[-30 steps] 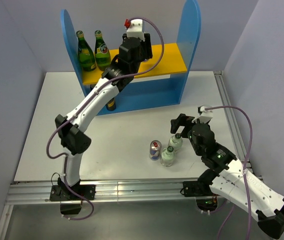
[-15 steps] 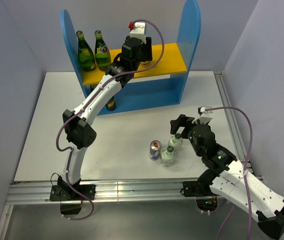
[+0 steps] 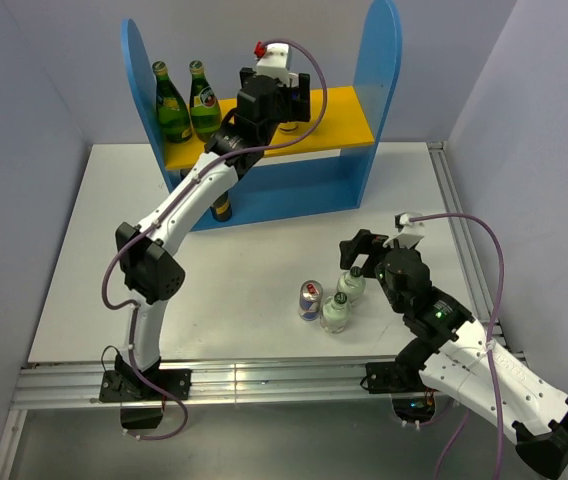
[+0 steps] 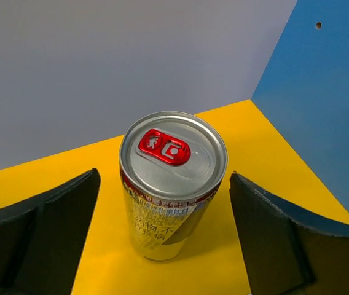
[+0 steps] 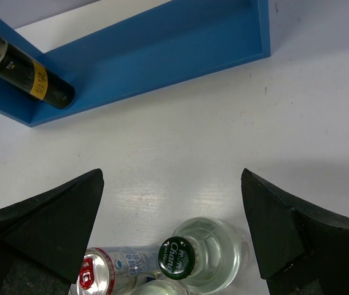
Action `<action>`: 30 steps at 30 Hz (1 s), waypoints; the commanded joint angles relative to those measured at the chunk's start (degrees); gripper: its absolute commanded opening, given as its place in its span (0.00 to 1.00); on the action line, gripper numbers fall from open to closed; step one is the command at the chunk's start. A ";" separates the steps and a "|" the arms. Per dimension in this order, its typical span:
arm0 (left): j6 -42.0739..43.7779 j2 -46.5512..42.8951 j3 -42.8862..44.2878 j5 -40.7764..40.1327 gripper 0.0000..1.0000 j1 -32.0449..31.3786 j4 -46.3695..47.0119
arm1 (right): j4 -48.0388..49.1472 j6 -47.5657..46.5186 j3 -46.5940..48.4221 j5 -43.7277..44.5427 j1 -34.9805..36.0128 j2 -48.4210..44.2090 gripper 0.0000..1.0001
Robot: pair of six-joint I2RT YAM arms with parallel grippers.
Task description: Place and organize the beverage onto the shelf
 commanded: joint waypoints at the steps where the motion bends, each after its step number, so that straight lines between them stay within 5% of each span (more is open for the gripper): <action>1: 0.88 -5.96 -3.32 -1.93 0.99 -0.69 3.77 | 2.71 -0.44 -0.17 -1.57 0.28 -0.16 1.00; 10: 4.75 -19.22 -19.14 -10.28 0.99 -7.19 6.94 | 11.42 -5.81 -1.84 -19.78 1.07 -1.12 1.00; 18: 1.15 -32.32 -31.89 -15.10 0.99 -12.81 5.27 | -8.16 6.74 2.82 12.53 3.62 -1.30 1.00; 30: -11.24 -47.79 -61.60 -19.87 0.99 -23.01 6.50 | -23.29 19.58 4.31 13.09 8.44 -1.57 1.00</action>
